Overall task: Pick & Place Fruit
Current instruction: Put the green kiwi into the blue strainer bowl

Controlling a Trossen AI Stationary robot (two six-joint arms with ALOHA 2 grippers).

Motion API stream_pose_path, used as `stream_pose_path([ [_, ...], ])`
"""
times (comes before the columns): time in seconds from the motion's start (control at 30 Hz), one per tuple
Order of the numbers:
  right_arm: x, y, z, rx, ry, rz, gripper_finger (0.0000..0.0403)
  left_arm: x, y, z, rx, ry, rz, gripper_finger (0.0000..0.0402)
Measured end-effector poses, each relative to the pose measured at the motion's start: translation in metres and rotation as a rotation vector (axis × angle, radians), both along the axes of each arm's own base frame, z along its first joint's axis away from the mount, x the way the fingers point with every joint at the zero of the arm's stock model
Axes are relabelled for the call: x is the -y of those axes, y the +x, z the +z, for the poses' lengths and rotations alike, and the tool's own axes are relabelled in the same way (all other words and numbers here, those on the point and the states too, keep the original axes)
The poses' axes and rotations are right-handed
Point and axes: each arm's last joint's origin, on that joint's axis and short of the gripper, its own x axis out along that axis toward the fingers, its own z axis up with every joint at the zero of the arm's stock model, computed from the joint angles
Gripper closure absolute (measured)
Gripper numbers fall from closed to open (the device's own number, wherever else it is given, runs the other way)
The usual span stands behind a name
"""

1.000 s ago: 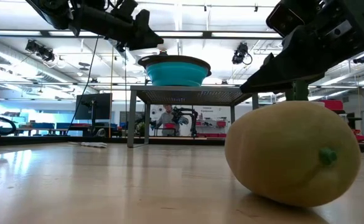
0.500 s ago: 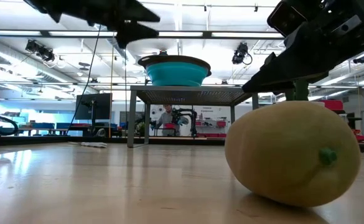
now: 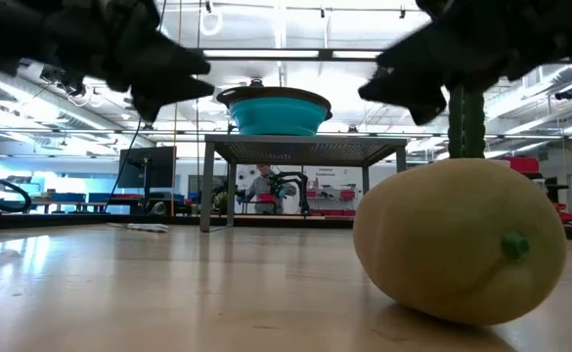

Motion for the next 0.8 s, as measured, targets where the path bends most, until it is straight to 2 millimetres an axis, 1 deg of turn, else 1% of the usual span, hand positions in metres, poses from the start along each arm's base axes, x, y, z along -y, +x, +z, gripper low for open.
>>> stream_pose_path([
  [0.1,-0.01,0.006,0.01,0.031,-0.005,0.027,0.0155,0.004,-0.007,-0.015,0.013,-0.019,-0.004,0.022],
  [0.17,-0.018,0.013,0.014,0.041,-0.013,0.044,0.014,0.007,-0.005,-0.018,0.038,-0.029,-0.012,0.0222],
  [0.27,-0.031,0.024,0.018,0.043,-0.009,0.063,0.0124,0.009,-0.003,-0.026,0.016,-0.013,-0.022,0.0223],
  [0.4,-0.052,0.036,0.006,-0.043,-0.036,0.097,0.0114,0.011,0.001,-0.034,-0.01,-0.014,-0.025,0.0223],
  [0.5,-0.065,0.039,-0.001,-0.093,-0.036,0.118,0.0106,0.012,0.002,-0.042,-0.044,-0.029,-0.022,0.0223],
  [0.7,-0.085,0.038,-0.007,-0.122,0.044,0.134,0.008,0.017,0.001,-0.047,-0.068,-0.029,-0.041,0.0223],
  [0.8,-0.092,0.035,-0.012,-0.143,0.092,0.115,0.0065,0.019,0.001,-0.045,-0.051,-0.036,-0.06,0.0223],
])
